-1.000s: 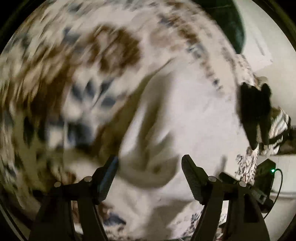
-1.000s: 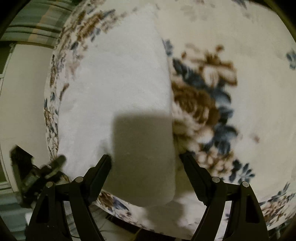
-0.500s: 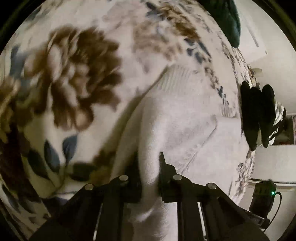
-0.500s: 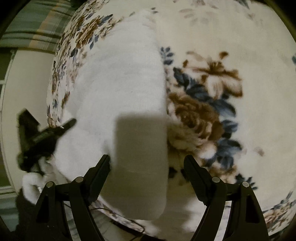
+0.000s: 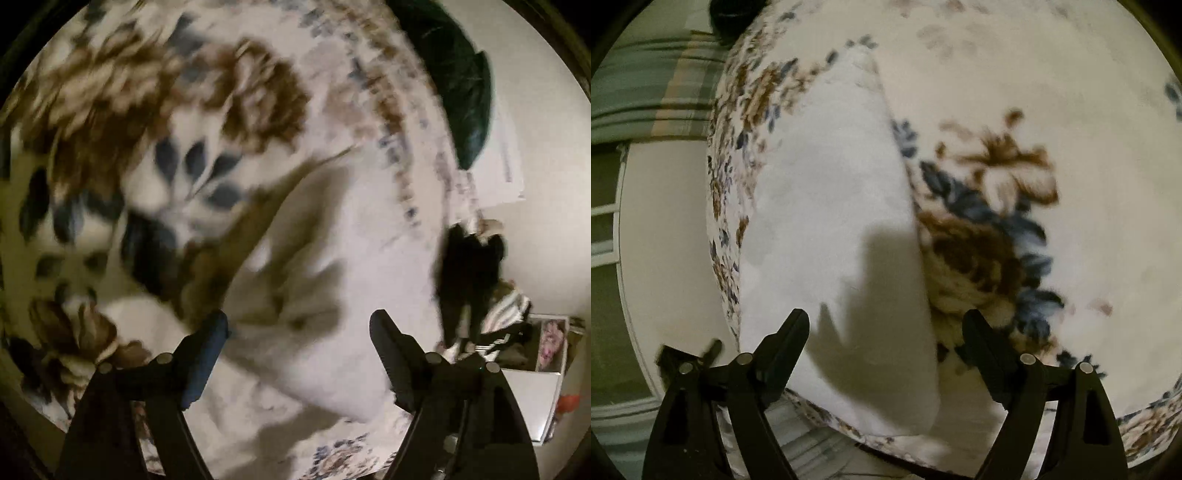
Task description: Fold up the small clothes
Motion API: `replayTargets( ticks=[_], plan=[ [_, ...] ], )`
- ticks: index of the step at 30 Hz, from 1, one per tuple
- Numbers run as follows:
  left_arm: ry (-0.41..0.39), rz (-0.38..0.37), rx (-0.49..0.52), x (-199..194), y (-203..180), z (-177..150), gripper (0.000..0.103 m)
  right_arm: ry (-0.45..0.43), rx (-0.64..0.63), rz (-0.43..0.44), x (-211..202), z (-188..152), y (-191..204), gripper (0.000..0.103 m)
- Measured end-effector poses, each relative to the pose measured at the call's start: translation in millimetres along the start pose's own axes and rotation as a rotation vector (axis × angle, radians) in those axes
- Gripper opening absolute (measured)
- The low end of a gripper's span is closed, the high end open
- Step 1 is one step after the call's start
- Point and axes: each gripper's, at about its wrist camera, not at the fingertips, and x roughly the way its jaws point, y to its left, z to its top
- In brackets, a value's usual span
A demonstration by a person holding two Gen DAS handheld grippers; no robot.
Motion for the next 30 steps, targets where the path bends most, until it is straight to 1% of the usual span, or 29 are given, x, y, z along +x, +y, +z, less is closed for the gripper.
replayTargets(
  ticks=[1,3,5,6,7,9,11,12,14,15,16,17,18,19,20,21,22,23,26,28,30],
  plan=[
    [0.002,-0.004,-0.007,9.1,-0.1,1.1,0.078,0.013,0.015,0.021,3.2,-1.9,-4.9,0.087],
    [0.025,0.031,0.009,29.1,1.1,4.8,0.078,0.047,0.057,0.096,13.2,-9.0,-17.6,0.088],
    [0.05,0.021,0.036,48.2,1.9,8.3,0.08,0.063,0.09,0.151,25.6,-15.1,-27.1,0.089],
    [0.067,0.031,0.042,55.7,4.8,9.5,0.084,0.066,0.1,0.168,32.1,-16.4,-29.0,0.089],
    [0.073,0.01,0.032,60.7,9.1,11.2,0.084,0.064,0.105,0.18,36.7,-16.5,-30.7,0.089],
    [0.073,-0.042,-0.01,65.2,19.4,15.4,0.086,0.041,0.097,0.197,43.2,-10.5,-29.9,0.089],
    [0.063,-0.076,-0.047,65.6,26.2,16.6,0.086,0.014,0.081,0.215,46.1,2.5,-24.0,0.089],
    [0.059,-0.087,-0.062,66.4,27.9,17.1,0.086,-0.007,0.071,0.223,46.1,12.4,-19.7,0.089],
    [0.035,-0.095,-0.059,62.8,27.7,14.1,0.084,-0.053,0.046,0.23,44.1,32.5,-11.0,0.089],
    [0.022,-0.098,-0.055,60.8,27.2,12.0,0.079,-0.076,0.036,0.227,43.6,42.0,-7.3,0.089],
    [-0.011,-0.117,-0.041,58.0,24.4,9.5,0.054,-0.099,0.023,0.222,45.0,53.9,-3.5,0.089],
    [-0.029,-0.139,-0.023,56.8,20.3,8.0,0.041,-0.097,0.014,0.208,50.3,65.1,-0.3,0.089],
    [-0.04,-0.128,0.001,57.0,14.4,7.5,0.038,-0.088,0.012,0.199,55.1,73.5,0.9,0.089],
    [-0.057,-0.102,0.047,54.5,4.5,7.9,0.035,-0.082,0.012,0.194,62.3,83.1,1.9,0.089],
    [-0.067,-0.096,0.066,53.9,-0.6,8.4,0.034,-0.081,0.009,0.188,62.9,88.8,2.8,0.079],
    [-0.076,-0.084,0.09,51.7,-6.8,10.6,0.033,-0.091,-0.014,0.168,63.9,93.3,7.0,0.061],
    [-0.073,-0.083,0.102,51.5,-9.9,13.5,0.032,-0.096,-0.048,0.135,63.0,93.3,11.6,0.02],
    [-0.075,-0.086,0.116,50.0,-12.1,17.4,0.03,-0.094,-0.047,0.127,62.6,94.3,11.4,0.021],
    [-0.062,-0.078,0.174,50.1,-25.8,34.2,0.029,-0.138,-0.006,0.147,46.9,80.6,4.4,0.018],
    [-0.044,-0.062,0.247,53.0,-39.4,45.1,0.029,-0.164,0.037,0.156,33.8,67.5,-3.8,0.017],
    [-0.023,-0.051,0.302,60.5,-52.9,54.5,0.029,-0.192,0.082,0.169,20.3,41.8,-13.1,0.017]
  ],
)
